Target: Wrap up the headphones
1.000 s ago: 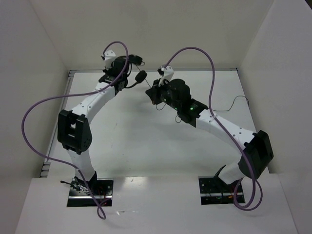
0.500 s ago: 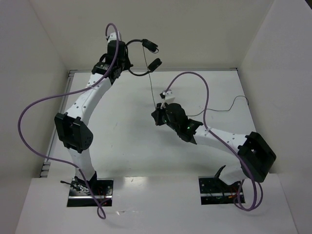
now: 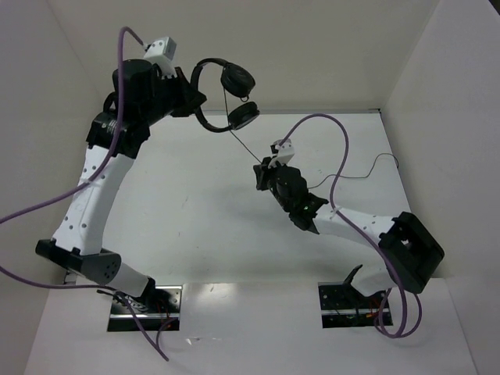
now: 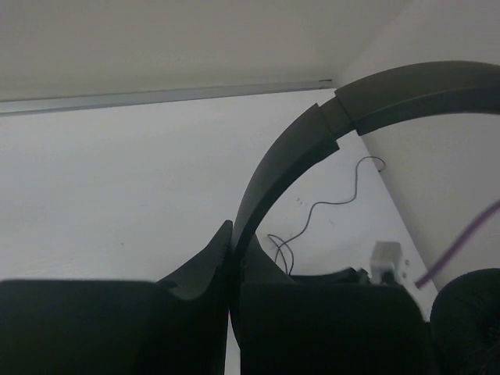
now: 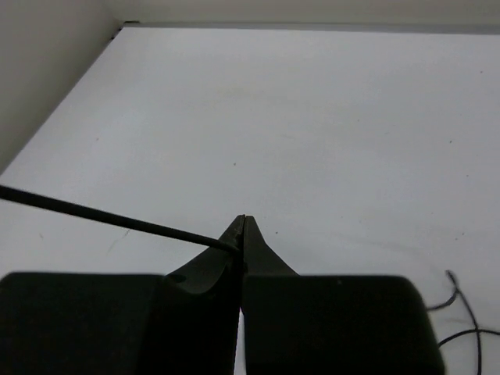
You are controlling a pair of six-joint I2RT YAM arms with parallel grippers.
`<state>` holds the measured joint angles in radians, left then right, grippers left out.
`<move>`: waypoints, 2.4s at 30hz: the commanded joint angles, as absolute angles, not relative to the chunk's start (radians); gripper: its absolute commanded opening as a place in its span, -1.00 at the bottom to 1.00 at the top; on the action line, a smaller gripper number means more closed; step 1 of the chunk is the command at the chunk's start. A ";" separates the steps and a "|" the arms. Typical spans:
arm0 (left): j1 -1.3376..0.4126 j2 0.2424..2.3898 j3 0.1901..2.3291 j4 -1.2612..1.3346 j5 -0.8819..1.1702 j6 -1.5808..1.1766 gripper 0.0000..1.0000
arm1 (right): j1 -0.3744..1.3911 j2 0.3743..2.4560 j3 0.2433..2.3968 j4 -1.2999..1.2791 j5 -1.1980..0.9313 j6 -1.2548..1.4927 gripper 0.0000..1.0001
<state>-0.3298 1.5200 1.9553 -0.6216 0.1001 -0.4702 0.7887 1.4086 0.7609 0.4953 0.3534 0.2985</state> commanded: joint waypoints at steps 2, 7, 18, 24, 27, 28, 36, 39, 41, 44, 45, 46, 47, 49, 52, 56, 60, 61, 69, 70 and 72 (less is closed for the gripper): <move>-0.324 1.431 1.947 -0.610 0.224 -0.480 -0.99 | 0.735 1.457 0.747 0.626 0.394 0.238 -0.95; -0.324 1.371 1.901 -0.661 0.294 -0.469 -0.99 | 0.675 1.546 0.817 0.664 0.341 0.158 -0.98; -0.324 1.272 1.740 -0.821 0.370 -0.368 -0.99 | 0.609 1.776 1.032 0.696 0.304 0.069 -0.98; -0.347 1.249 1.579 -0.897 0.371 -0.270 -0.99 | 0.543 1.862 1.218 0.637 0.360 0.018 -0.98; -0.357 1.264 1.476 -0.949 0.232 -0.224 -0.99 | 0.493 1.890 1.339 0.563 0.360 0.031 -0.98; -0.371 1.278 1.457 -0.959 0.148 -0.212 -0.99 | 0.492 1.914 1.370 0.546 0.348 0.006 -0.98; -0.502 1.449 1.420 -0.969 -0.181 -0.209 -0.99 | 0.483 1.948 1.644 0.345 0.239 -0.049 -0.98; -0.502 1.521 1.431 -0.980 -0.348 -0.238 -0.99 | 0.492 1.948 1.675 0.308 0.212 -0.071 -0.98; -0.502 1.568 1.431 -0.942 -0.513 -0.262 -0.99 | 0.503 1.931 1.675 0.282 0.212 -0.083 -0.98; -0.454 1.617 1.405 -0.797 -0.591 -0.287 -0.99 | 0.526 1.881 1.648 0.273 0.225 -0.097 -0.98; -0.399 1.626 1.405 -0.754 -0.580 -0.307 -0.99 | 0.538 1.853 1.637 0.273 0.225 -0.097 -0.98; -0.382 1.626 1.381 -0.706 -0.580 -0.322 -0.99 | 0.549 1.841 1.637 0.258 0.225 -0.097 -0.98; -0.382 1.638 1.371 -0.616 -0.589 -0.322 -0.99 | 0.549 1.827 1.637 0.232 0.225 -0.097 -0.98; -0.382 1.675 1.380 -0.569 -0.646 -0.334 -0.99 | 0.587 1.786 1.637 0.206 0.203 -0.109 -0.98; -0.382 1.727 1.411 -0.465 -0.739 -0.338 -0.99 | 0.639 1.708 1.599 0.192 0.190 -0.109 -0.98; -0.373 1.888 1.624 -0.388 -0.833 -0.362 -0.99 | 0.837 1.625 1.552 0.129 0.192 -0.006 -0.98; -0.362 1.953 1.762 -0.362 -0.767 -0.439 -0.99 | 0.911 1.598 1.480 0.118 0.193 0.096 -0.98; -0.341 1.953 1.788 -0.362 -0.741 -0.463 -0.99 | 0.922 1.585 1.451 0.118 0.193 0.121 -0.98; -0.304 1.938 1.963 -0.338 -0.494 -0.551 -0.99 | 0.922 1.454 1.241 0.129 0.287 0.256 -0.98; -0.304 1.907 1.963 -0.324 -0.473 -0.551 -0.99 | 0.922 1.445 1.211 0.153 0.296 0.256 -0.98; -0.304 1.882 1.973 -0.314 -0.413 -0.551 -0.99 | 0.922 1.433 1.184 0.176 0.296 0.274 -0.98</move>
<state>-0.2993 1.9495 1.9228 -0.4259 -0.5186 -0.5014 0.9100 1.5013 1.2144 0.0933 0.2626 0.2150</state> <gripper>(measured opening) 0.048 0.012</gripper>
